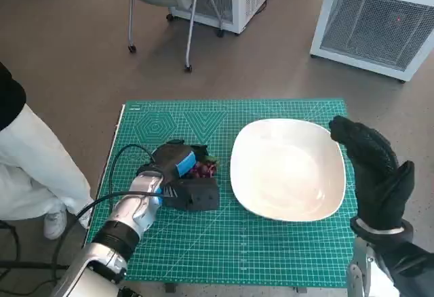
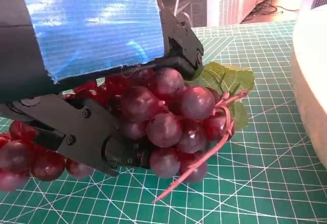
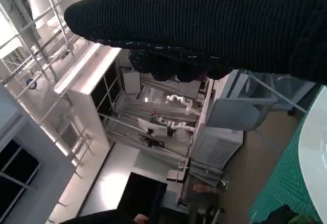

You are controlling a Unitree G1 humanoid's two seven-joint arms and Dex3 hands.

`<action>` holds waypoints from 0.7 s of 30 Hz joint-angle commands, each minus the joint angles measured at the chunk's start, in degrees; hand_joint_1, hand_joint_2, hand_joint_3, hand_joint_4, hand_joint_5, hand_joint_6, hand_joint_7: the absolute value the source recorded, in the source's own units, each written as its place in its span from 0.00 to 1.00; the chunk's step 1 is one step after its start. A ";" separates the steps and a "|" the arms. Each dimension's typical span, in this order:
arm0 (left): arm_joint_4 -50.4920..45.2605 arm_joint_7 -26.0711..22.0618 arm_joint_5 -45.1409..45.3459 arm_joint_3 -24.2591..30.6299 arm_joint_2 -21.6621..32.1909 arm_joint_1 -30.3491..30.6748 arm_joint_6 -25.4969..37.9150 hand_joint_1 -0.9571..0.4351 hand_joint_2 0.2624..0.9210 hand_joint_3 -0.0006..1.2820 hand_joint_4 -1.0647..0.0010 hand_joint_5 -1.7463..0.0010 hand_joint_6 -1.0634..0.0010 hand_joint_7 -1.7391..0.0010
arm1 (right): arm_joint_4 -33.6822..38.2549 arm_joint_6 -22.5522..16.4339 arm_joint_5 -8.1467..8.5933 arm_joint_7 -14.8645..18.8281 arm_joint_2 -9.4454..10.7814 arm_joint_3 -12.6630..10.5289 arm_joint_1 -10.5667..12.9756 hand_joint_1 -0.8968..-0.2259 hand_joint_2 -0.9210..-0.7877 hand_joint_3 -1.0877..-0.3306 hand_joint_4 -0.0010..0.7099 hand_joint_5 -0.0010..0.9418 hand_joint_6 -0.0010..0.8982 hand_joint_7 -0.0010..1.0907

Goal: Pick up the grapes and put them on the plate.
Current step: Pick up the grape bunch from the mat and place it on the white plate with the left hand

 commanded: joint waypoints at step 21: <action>-28.70 -7.98 0.75 3.80 6.69 7.54 7.64 0.69 1.00 0.09 0.44 0.18 0.39 0.44 | -0.58 1.36 0.30 0.22 -0.67 -0.07 1.56 0.55 0.00 0.70 0.64 0.01 0.08 0.52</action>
